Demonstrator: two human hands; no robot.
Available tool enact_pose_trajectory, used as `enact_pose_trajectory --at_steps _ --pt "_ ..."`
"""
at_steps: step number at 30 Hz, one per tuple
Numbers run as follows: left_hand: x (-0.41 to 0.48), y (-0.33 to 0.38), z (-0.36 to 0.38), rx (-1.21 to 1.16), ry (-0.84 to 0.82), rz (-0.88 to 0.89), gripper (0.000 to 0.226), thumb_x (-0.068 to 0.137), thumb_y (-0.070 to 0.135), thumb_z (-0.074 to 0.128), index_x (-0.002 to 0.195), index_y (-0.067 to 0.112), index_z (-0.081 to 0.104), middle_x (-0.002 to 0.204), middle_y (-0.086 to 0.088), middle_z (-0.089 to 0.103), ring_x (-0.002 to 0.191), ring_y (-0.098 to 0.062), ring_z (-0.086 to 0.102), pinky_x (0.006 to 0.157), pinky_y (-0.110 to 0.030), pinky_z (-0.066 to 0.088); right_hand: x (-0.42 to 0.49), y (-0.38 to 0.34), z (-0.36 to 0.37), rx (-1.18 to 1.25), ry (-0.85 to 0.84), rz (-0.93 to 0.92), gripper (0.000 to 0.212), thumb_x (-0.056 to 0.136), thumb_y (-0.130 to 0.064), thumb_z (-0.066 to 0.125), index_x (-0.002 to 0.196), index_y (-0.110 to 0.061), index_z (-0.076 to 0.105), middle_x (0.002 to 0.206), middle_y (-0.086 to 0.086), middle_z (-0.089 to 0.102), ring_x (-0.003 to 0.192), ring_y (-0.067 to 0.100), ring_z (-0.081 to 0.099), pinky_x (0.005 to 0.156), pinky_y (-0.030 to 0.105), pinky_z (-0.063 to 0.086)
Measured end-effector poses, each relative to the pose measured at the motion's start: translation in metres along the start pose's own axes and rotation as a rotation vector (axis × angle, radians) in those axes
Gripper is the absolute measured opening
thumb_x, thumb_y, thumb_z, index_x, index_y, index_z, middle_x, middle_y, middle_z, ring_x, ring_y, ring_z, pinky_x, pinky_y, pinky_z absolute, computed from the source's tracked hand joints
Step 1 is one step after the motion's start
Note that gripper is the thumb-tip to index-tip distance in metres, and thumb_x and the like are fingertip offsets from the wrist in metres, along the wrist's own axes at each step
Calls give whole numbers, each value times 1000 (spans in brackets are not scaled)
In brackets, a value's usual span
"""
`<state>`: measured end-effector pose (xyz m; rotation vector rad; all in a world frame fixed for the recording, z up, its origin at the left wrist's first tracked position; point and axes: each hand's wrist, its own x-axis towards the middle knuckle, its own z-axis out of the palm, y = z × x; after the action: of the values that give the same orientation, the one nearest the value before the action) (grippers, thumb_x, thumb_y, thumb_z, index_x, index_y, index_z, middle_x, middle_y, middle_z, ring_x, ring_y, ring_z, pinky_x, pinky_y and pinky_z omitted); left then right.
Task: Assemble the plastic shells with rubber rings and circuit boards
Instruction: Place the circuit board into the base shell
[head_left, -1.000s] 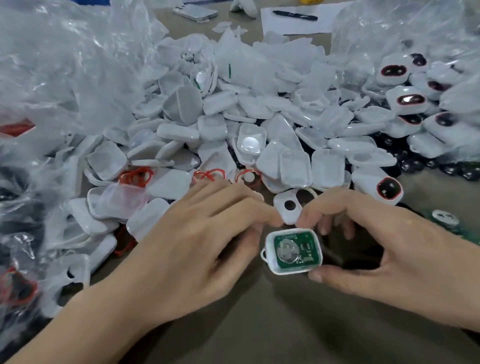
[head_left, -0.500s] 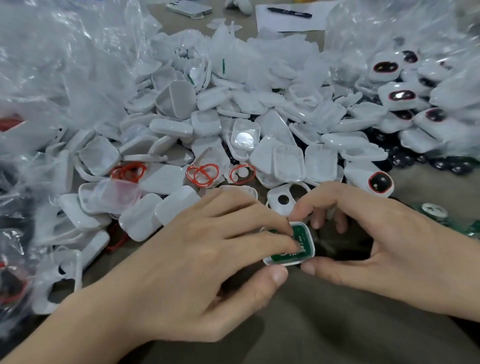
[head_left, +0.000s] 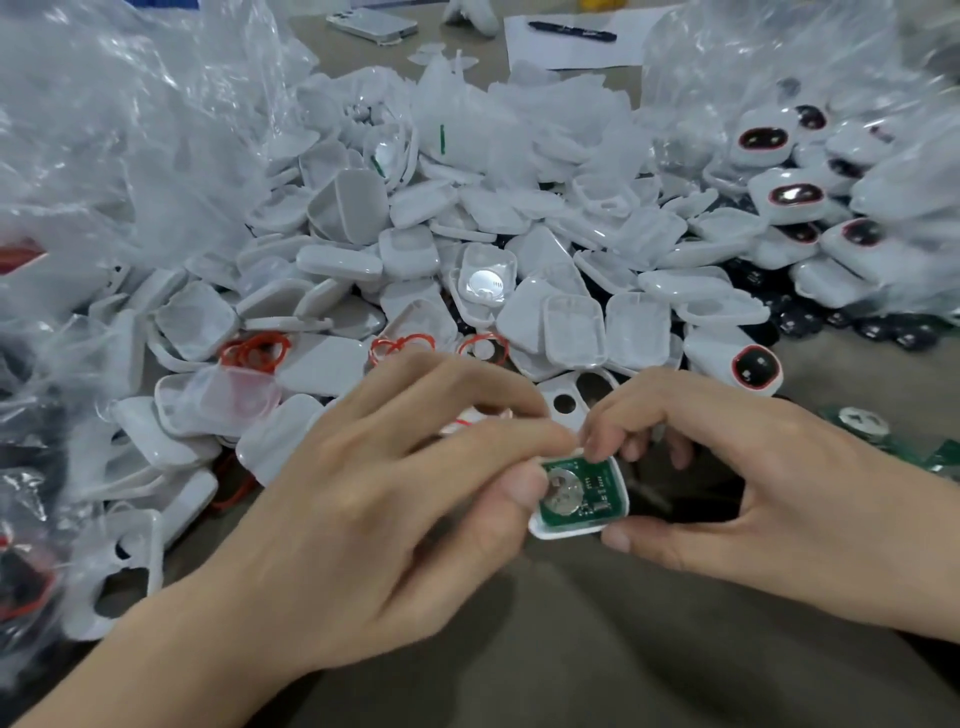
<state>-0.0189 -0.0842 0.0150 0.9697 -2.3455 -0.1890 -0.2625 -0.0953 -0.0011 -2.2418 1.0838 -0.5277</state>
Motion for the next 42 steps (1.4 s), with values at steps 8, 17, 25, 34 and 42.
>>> enact_pose_trajectory --at_steps 8,17,25,34,42 --pt "1 -23 9 74 64 -140 27 103 21 48 113 15 72 106 5 65 95 -18 57 88 -22 40 1 0 0 -32 -13 -45 24 81 -53 65 104 -48 59 119 -19 58 104 2 58 83 5 39" --pt "-1 -26 10 63 32 -149 27 97 8 53 114 18 71 104 7 64 94 -17 56 84 -24 42 0 4 1 -64 -29 -65 28 84 -55 62 111 -50 64 121 -23 53 116 4 56 91 18 43" --pt "-2 -28 9 50 53 -144 27 98 11 51 114 21 71 105 11 63 96 -13 56 86 -20 41 -1 5 2 -112 5 -86 36 86 -55 65 120 -49 56 117 -20 55 107 2 57 86 10 41" --pt "-4 -34 11 25 108 -144 30 96 8 53 115 24 70 104 15 61 98 -8 54 87 -16 38 -9 -2 -2 -138 345 50 38 95 -59 48 131 -50 43 112 -27 59 102 1 60 83 12 44" --pt "-8 -30 9 15 190 -202 30 94 9 50 108 25 71 100 17 61 97 -6 51 86 -15 38 -66 0 7 -513 706 759 54 92 -55 48 135 -21 55 126 9 61 117 34 52 100 48 38"
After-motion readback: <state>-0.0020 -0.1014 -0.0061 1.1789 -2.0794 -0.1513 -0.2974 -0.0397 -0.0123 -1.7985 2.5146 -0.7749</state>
